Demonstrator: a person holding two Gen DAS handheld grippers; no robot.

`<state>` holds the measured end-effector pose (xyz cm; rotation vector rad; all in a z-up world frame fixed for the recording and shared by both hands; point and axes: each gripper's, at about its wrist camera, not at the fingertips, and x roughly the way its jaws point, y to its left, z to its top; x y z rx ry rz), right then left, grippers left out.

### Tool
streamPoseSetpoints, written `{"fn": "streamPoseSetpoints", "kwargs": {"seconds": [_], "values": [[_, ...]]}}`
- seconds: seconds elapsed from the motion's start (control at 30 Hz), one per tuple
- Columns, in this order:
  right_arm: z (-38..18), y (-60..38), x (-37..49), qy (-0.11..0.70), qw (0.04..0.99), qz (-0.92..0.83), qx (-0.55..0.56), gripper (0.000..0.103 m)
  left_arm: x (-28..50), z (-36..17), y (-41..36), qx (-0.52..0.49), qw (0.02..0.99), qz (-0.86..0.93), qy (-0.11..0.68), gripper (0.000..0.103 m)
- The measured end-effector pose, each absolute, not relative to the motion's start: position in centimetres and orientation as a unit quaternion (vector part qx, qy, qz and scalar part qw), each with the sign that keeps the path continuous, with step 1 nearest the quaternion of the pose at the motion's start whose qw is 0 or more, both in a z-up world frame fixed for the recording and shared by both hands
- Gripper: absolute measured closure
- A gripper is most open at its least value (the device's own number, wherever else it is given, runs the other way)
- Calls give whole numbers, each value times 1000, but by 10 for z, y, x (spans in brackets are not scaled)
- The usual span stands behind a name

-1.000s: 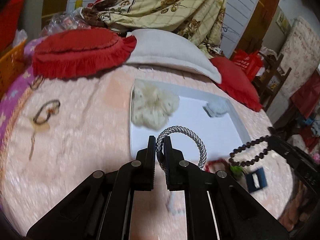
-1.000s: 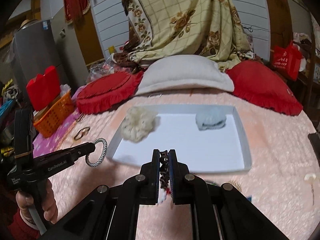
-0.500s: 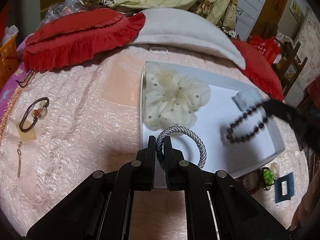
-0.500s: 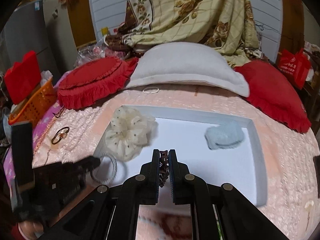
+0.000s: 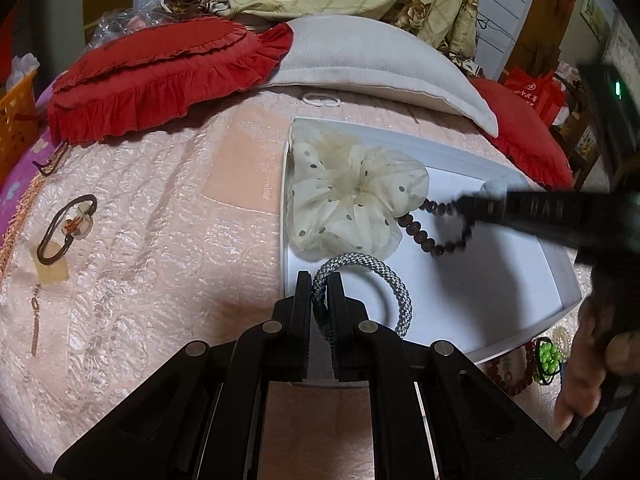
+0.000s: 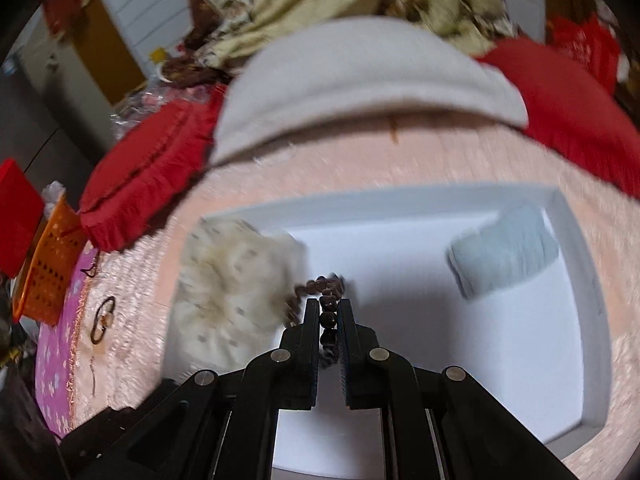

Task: Organize jewelry
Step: 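Carry the silver bangle and brown bead bracelet over the white box with both tools, then open both tools to release the bracelets into the box and withdraw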

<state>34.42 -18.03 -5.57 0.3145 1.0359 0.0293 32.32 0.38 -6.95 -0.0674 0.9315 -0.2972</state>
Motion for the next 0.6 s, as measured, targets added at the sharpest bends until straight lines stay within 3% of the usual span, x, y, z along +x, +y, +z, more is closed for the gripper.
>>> {"fn": "streamPoseSetpoints", "kwargs": {"seconds": [0.37,0.47,0.53,0.6], "values": [[-63,-165,312,507,844,57,168,95,310,-39,15,-59,884,-148,439,94],[-65,-155,305,511,841,67,166,95,306,-22,28,-74,896,-136,416,78],[-66,-149,300,514,839,73,166,95,304,-14,36,-79,905,-123,399,62],[-67,-144,297,516,839,70,159,95,304,-12,43,-79,912,-106,387,60]]}}
